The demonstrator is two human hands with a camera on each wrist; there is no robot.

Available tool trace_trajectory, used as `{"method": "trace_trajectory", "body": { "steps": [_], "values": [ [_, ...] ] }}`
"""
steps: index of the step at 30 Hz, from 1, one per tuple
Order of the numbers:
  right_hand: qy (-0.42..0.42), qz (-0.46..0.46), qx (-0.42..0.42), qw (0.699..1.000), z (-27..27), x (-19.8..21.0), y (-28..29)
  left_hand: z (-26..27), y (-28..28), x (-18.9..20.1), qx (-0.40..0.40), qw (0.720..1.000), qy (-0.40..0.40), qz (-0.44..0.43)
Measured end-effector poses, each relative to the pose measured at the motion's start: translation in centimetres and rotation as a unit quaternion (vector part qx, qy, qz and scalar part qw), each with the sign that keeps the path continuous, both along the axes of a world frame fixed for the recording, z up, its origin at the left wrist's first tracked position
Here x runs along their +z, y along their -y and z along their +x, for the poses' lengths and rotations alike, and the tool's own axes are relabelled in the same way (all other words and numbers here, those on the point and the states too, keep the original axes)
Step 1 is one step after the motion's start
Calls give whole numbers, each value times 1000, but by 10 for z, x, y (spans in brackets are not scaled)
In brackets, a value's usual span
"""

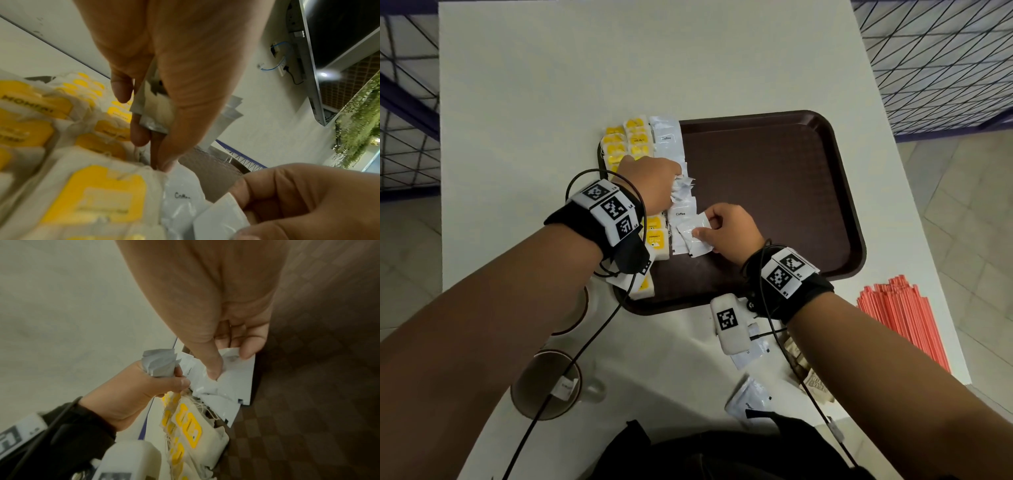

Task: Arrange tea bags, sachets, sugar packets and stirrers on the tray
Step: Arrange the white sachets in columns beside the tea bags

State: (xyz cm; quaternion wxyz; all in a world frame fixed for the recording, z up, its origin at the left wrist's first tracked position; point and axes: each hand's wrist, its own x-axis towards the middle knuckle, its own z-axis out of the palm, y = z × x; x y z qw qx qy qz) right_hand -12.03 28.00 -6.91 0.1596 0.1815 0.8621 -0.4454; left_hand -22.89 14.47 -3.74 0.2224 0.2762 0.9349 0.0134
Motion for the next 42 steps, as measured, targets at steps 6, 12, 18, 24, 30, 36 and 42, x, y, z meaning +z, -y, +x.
{"method": "trace_trajectory", "body": {
  "steps": [6, 12, 18, 24, 30, 36, 42],
  "values": [
    [-13, -20, -62, 998, 9, 0, 5, 2, 0, 0, 0, 1000, -2, -22],
    [-7, -19, -67, 998, 18, -2, 9, 2, -1, 4, -25, 999, -12, -43],
    [-12, -23, -60, 998, 22, 1, 13, 0, -3, 6, -40, 997, -24, -54],
    [-11, -36, -66, 997, 22, 0, 17, -1, -1, 9, -43, 997, -24, -53],
    [-11, -27, -62, 998, 24, -2, 15, 1, -1, 11, -51, 997, -24, -58],
    [-54, -2, -43, 998, 21, -3, 15, 0, 1, 9, -40, 998, -26, -41],
    [-75, -34, -56, 995, 19, -2, 20, 1, 15, 10, 68, 991, -19, 116]
  ]
}}
